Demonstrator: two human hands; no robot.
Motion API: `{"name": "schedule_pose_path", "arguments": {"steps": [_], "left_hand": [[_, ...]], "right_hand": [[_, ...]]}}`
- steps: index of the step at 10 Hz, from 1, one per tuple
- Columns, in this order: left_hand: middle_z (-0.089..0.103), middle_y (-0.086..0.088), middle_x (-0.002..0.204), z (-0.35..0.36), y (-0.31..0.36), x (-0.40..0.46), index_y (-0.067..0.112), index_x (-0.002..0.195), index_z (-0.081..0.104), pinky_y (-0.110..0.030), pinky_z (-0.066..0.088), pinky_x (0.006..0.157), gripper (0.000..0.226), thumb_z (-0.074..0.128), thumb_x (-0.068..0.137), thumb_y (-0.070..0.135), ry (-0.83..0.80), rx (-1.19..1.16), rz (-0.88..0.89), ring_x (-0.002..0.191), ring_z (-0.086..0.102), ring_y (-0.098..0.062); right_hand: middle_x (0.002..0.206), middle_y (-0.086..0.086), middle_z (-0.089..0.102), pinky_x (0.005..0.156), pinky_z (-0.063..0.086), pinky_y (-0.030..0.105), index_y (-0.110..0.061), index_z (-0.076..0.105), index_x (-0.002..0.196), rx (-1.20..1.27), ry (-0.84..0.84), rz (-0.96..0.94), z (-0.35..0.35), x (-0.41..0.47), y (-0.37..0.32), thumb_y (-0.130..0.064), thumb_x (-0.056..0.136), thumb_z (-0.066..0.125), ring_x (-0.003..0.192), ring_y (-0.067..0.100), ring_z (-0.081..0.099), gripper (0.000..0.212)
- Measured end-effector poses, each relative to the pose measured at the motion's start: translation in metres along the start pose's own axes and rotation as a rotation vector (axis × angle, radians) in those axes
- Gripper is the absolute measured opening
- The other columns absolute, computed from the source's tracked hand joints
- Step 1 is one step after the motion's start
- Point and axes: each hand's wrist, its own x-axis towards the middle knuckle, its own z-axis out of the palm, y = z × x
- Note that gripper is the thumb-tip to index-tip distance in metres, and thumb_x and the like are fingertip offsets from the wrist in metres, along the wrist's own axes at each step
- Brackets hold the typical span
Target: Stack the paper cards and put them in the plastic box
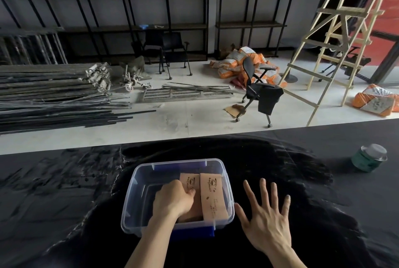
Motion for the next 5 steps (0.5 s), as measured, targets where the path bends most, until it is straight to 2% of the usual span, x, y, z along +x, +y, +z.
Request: {"name": "schedule_pose_path", "arguments": {"steps": [2, 4, 5], "left_hand": [[0.074, 0.0, 0.114, 0.005, -0.006, 0.006, 0.02, 0.12, 0.065, -0.033, 0.055, 0.078, 0.04, 0.06, 0.094, 0.051, 0.026, -0.042, 0.001, 0.101, 0.071, -0.022], [0.072, 0.0, 0.115, -0.001, -0.011, 0.002, 0.021, 0.122, 0.063, -0.038, 0.057, 0.085, 0.053, 0.051, 0.092, 0.063, -0.027, -0.004, 0.029, 0.105, 0.069, -0.023], [0.071, 0.001, 0.122, -0.014, -0.016, -0.011, 0.021, 0.129, 0.058, -0.036, 0.05, 0.079, 0.059, 0.046, 0.092, 0.066, 0.189, 0.1, 0.068, 0.113, 0.067, -0.024]], "right_hand": [[0.172, 0.01, 0.004, 0.123, 0.0, 0.067, -0.044, 0.005, 0.16, 0.009, 0.005, -0.003, -0.001, 0.0, 0.0, -0.085, 0.084, -0.006, 0.156, 0.036, -0.008, 0.086], [0.172, 0.009, 0.003, 0.122, 0.0, 0.067, -0.046, 0.001, 0.159, -0.011, -0.014, 0.002, -0.002, 0.001, 0.0, -0.085, 0.083, -0.006, 0.156, 0.035, -0.009, 0.086], [0.173, 0.009, -0.001, 0.123, -0.002, 0.067, -0.046, -0.002, 0.159, -0.025, -0.05, 0.0, -0.001, 0.0, -0.001, -0.086, 0.081, -0.008, 0.156, 0.036, -0.011, 0.088]]}}
